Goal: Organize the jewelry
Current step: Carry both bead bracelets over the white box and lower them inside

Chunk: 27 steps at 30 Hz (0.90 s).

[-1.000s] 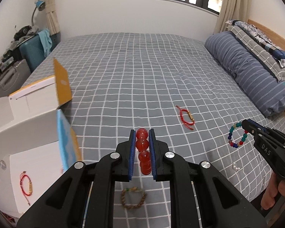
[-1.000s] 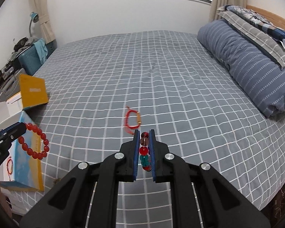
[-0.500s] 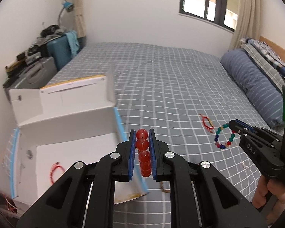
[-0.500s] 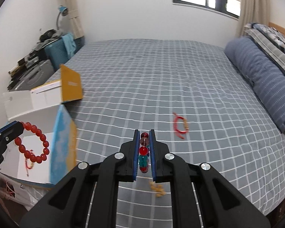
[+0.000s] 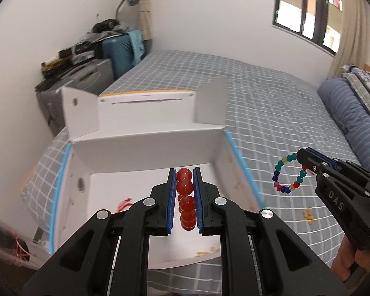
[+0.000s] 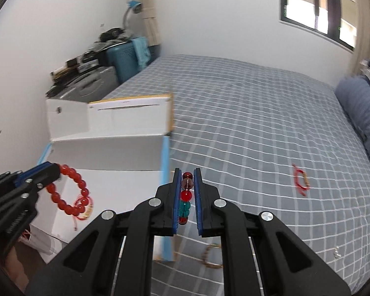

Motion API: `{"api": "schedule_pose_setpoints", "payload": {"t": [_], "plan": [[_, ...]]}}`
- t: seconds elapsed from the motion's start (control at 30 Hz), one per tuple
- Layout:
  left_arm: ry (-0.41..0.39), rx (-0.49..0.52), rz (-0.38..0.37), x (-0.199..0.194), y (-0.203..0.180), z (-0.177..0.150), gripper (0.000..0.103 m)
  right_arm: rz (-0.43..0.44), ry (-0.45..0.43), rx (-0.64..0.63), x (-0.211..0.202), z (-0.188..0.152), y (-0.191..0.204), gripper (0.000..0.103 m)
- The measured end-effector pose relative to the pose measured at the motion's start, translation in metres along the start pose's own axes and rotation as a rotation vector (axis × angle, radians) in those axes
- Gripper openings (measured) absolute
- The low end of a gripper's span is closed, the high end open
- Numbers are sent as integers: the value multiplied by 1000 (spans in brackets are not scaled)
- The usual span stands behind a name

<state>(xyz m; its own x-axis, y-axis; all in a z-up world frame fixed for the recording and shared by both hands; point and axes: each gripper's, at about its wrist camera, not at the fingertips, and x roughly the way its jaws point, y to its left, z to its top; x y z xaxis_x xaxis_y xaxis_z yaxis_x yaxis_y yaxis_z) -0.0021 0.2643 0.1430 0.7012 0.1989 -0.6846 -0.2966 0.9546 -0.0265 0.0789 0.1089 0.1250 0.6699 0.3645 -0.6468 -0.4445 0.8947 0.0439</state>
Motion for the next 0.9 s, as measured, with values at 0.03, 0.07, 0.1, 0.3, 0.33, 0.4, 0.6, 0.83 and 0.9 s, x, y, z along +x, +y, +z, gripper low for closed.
{"api": "schedule_pose_setpoints", "payload": {"t": [0.03, 0.07, 0.1, 0.3, 0.33, 0.4, 0.6, 0.83, 0.9], "plan": [[0, -8, 9, 0, 7, -1, 13, 8, 0, -8, 2, 1, 7, 9], [0, -14, 18, 1, 13, -2, 13, 22, 2, -21, 5, 1, 19, 9], [2, -23, 30, 1, 20, -3, 13, 31, 3, -30, 8, 0, 26, 9], [23, -53, 71, 13, 48, -9, 13, 69, 46, -87, 39, -4, 64, 9], [30, -58, 79, 16, 52, -10, 13, 75, 57, -90, 46, -6, 69, 9], [46, -65, 91, 23, 57, -13, 13, 78, 74, -97, 55, -10, 73, 9], [106, -80, 93, 53, 72, -24, 13, 81, 129, -102, 82, -21, 80, 9], [162, -98, 109, 77, 84, -36, 13, 74, 187, -103, 103, -32, 88, 9], [181, -102, 118, 83, 87, -39, 13, 71, 206, -100, 110, -35, 90, 9]]}}
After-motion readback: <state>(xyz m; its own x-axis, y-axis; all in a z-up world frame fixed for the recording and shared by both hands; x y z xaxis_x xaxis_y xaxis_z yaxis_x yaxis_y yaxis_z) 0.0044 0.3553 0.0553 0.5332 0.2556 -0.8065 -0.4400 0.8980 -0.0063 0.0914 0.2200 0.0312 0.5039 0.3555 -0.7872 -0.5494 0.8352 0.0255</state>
